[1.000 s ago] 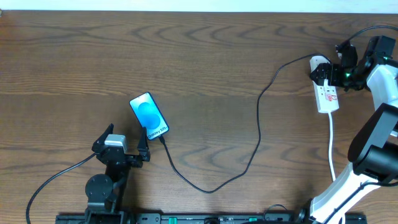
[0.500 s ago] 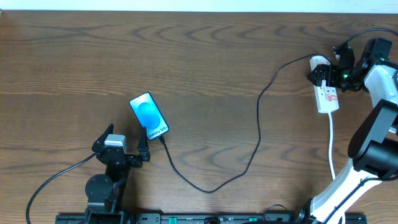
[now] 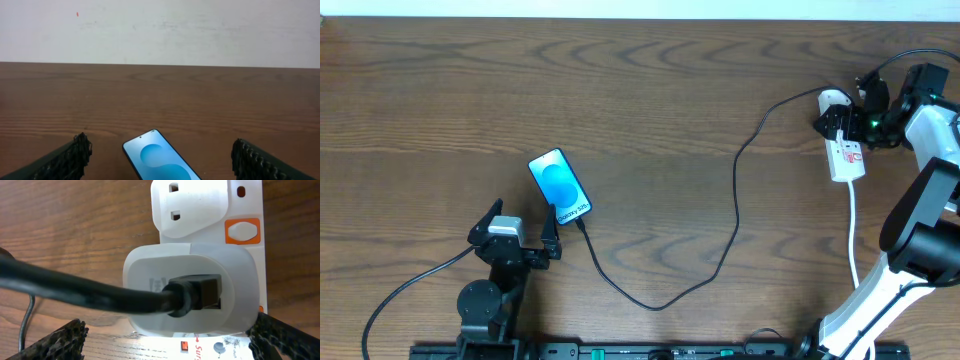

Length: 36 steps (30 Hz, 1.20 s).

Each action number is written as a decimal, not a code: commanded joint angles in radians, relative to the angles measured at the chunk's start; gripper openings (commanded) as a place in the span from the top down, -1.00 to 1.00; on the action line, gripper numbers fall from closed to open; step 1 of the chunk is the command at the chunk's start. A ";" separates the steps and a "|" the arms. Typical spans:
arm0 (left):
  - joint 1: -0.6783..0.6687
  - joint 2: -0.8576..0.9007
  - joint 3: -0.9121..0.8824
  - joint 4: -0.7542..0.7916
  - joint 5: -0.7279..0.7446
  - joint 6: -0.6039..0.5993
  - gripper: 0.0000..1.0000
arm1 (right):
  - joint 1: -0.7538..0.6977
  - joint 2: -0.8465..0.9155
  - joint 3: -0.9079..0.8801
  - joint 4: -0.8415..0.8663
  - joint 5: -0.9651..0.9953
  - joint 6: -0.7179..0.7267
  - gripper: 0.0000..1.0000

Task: Plug charger to phone and switch on socket

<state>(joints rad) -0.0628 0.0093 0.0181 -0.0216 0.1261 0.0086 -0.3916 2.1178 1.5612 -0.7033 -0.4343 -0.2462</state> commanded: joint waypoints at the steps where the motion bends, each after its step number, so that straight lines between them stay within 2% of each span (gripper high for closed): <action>1: -0.002 -0.006 -0.014 -0.038 0.023 0.018 -0.83 | 0.001 0.016 -0.005 -0.012 -0.043 0.014 -0.98; 18: -0.002 -0.006 -0.014 -0.038 0.023 0.018 -0.83 | 0.007 0.016 -0.005 -0.008 -0.100 0.032 -0.99; 24: -0.002 -0.006 -0.014 -0.038 0.023 0.018 -0.83 | 0.007 0.016 -0.005 0.001 -0.089 0.001 -0.99; 36: -0.002 -0.006 -0.014 -0.038 0.023 0.018 -0.83 | 0.008 0.016 -0.005 0.000 -0.075 0.033 -0.98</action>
<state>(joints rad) -0.0628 0.0093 0.0181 -0.0216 0.1261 0.0086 -0.3973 2.1178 1.5612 -0.6952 -0.4637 -0.2276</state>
